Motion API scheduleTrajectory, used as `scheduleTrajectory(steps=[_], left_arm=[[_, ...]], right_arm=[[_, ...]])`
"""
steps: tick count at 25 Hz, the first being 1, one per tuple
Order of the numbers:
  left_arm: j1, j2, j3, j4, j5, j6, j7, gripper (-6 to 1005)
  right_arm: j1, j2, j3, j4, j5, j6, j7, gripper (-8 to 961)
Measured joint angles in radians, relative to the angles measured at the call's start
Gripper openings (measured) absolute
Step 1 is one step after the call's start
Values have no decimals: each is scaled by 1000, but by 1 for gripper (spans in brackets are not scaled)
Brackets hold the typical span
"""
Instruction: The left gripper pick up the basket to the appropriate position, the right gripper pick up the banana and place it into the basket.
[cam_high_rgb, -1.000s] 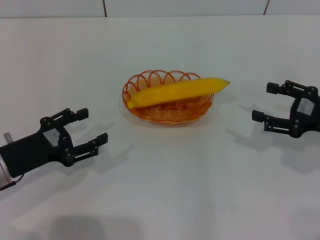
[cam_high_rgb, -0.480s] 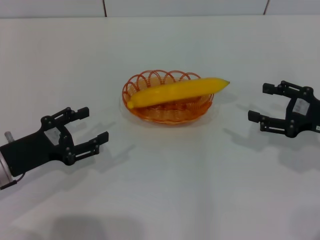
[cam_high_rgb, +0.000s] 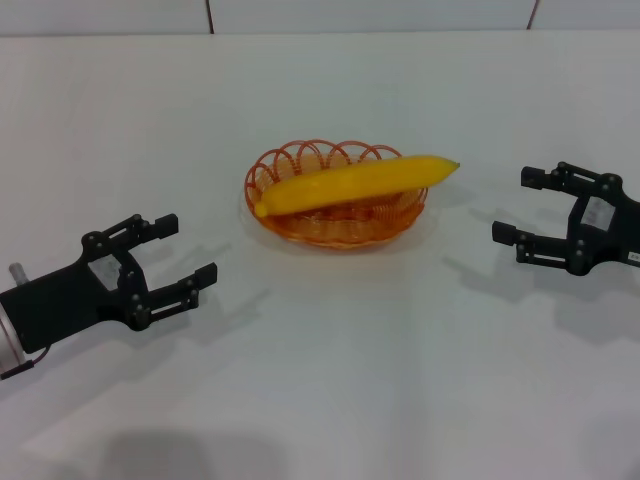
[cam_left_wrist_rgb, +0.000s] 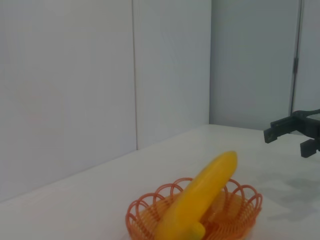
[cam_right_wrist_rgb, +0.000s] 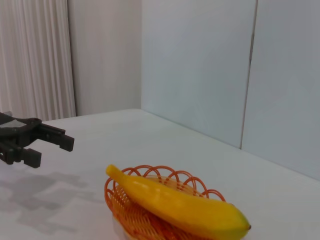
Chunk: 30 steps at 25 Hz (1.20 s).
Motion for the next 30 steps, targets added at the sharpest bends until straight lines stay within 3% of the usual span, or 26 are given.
scheduleTrajectory(steps=[30], left_arm=[[-2,0,0,3,-2,-4,0,816]], right_arm=[[14,1,-3,14,-2,-1,0,831]])
